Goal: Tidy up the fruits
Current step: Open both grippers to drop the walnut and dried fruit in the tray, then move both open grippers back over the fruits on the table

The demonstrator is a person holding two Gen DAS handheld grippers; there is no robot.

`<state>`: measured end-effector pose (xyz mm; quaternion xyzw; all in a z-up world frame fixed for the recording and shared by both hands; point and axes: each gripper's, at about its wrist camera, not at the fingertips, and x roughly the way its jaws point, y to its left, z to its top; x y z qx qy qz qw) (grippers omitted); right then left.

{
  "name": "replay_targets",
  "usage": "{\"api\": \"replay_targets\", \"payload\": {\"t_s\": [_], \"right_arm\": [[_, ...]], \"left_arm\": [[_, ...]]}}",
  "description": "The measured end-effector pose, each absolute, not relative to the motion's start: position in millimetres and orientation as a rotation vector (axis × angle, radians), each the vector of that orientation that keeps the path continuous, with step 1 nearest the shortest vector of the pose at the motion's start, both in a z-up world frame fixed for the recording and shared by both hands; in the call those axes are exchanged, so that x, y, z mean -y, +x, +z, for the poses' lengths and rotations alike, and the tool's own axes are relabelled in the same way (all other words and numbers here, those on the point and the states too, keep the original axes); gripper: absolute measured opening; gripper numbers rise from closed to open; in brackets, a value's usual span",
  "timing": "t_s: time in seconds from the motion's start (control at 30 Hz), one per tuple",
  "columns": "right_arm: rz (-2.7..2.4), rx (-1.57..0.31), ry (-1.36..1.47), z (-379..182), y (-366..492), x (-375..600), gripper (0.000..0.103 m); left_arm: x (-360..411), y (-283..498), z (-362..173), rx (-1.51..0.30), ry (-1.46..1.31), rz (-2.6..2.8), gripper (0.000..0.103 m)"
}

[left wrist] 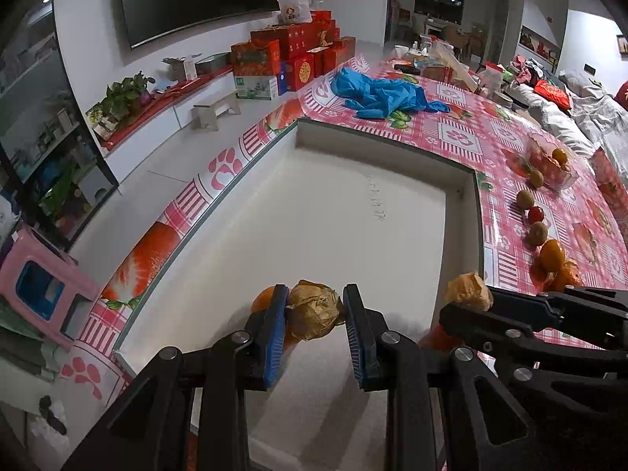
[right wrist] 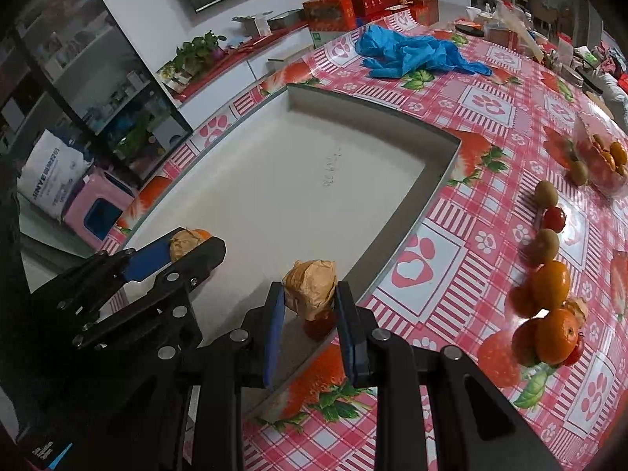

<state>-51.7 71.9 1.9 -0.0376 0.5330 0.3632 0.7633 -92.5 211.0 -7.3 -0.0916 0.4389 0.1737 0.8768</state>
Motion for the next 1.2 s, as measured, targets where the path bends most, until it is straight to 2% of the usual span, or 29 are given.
{"api": "replay_targets", "payload": {"t_s": [0.1, 0.13, 0.17, 0.2, 0.27, 0.3, 0.33, 0.4, 0.57, 0.63, 1.0, 1.2], "right_arm": [[0.792, -1.162, -0.063, 3, -50, -70, 0.036], [0.790, -1.161, -0.054, 3, -50, -70, 0.036], [0.785, -1.161, -0.047, 4, -49, -68, 0.036], [0.776, -1.164, -0.040, 4, -47, -66, 0.041], [0.771, -1.172, -0.018, 4, -43, -62, 0.061], [0.762, -1.173, -0.009, 5, -41, -59, 0.073], [0.757, -1.173, -0.003, 5, -40, -57, 0.081], [0.757, -1.171, 0.017, 8, -39, -52, 0.082], [0.735, -1.144, 0.042, 21, -35, -33, 0.093], [0.725, -1.132, 0.064, 26, -33, -22, 0.103], [0.587, -1.072, 0.190, 46, -9, 79, 0.103], [0.416, -1.088, 0.223, 28, 1, 145, 0.103]], "left_arm": [[-212, -93, -7, -0.919, -0.203, 0.360, 0.031], [-213, -94, -7, -0.920, -0.210, 0.363, 0.034], [-216, -95, -6, -0.919, -0.214, 0.375, 0.051], [-219, -97, -5, -0.907, -0.215, 0.414, 0.071], [-226, -103, -1, -0.872, -0.228, 0.458, 0.084], [-230, -106, 1, -0.858, -0.255, 0.453, 0.084], [-233, -107, 2, -0.860, -0.278, 0.442, 0.084], [-236, -106, 4, -0.871, -0.309, 0.429, 0.084], [-226, -103, 13, -0.876, -0.290, 0.413, 0.084], [-220, -101, 17, -0.882, -0.285, 0.386, 0.084], [-157, -81, 56, -0.862, -0.183, 0.256, 0.084], [-119, -66, 70, -0.879, -0.150, 0.173, 0.084]]}}
